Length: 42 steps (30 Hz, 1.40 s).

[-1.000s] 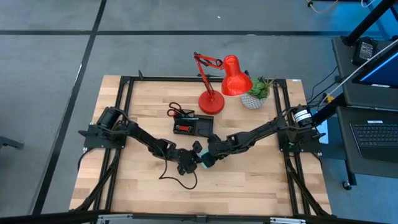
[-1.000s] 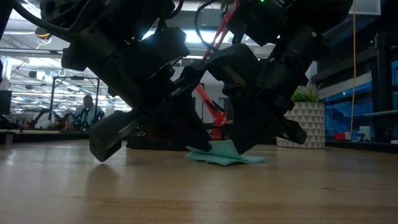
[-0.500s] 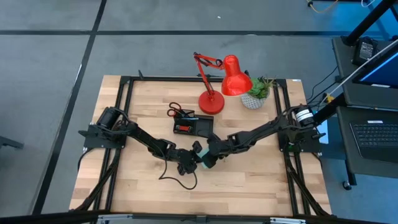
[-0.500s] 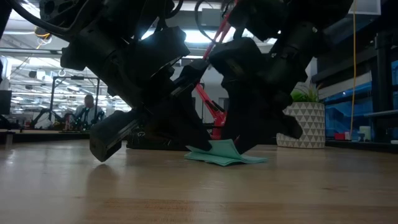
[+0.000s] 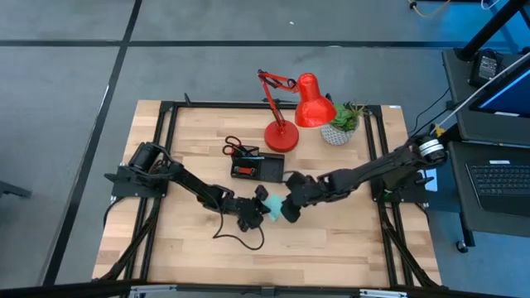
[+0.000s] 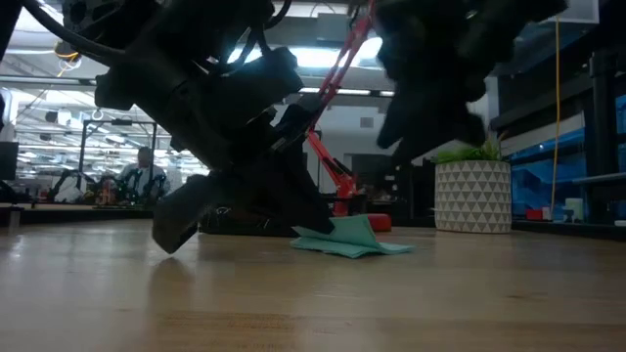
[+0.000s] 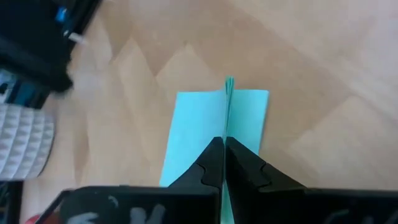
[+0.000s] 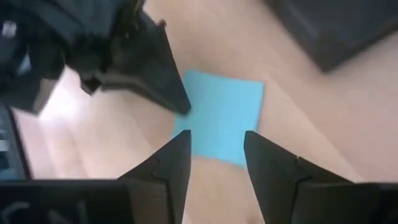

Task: Pick and place office supplies into organizer
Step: Put the blue sticky note into the black desk organizer

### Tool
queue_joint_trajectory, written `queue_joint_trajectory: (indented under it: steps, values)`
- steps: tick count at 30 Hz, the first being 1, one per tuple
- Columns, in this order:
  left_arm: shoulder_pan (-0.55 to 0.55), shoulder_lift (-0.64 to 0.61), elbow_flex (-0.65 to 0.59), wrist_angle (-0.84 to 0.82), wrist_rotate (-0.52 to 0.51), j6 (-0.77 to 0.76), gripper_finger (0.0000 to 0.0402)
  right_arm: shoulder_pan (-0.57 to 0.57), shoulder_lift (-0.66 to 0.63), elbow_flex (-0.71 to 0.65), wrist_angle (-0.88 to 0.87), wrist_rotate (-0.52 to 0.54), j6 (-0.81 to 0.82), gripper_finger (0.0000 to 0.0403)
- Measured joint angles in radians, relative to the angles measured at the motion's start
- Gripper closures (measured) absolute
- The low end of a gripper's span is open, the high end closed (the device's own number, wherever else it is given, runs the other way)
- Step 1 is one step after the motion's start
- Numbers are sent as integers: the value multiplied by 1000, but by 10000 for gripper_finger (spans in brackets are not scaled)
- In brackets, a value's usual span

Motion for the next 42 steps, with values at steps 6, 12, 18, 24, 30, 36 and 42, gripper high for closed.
queue_joint_trajectory:
  steps: [6, 12, 18, 24, 30, 36, 42]
  values:
    - [1, -6, 0, 0, -66, -6, 398, 80, -64, 1, -178, 150, 5, 251]
    - [26, -45, 0, -5, -58, -40, 398, 105, -100, 1, -322, 231, -3, 251]
    - [58, -121, -1, -11, -56, -104, 399, 102, -114, 1, -477, 298, -64, 251]
    - [89, -181, 0, -29, -65, -128, 399, 96, -182, -98, -443, 393, -194, 251]
    - [122, -211, 0, -52, -67, -127, 399, 78, -380, -428, -55, 348, -291, 251]
    - [149, -211, 0, -51, -130, -123, 399, 61, -528, -635, 321, 267, -442, 251]
    - [142, -211, 23, -52, -303, -52, 399, 60, -590, -655, 350, 246, -408, 251]
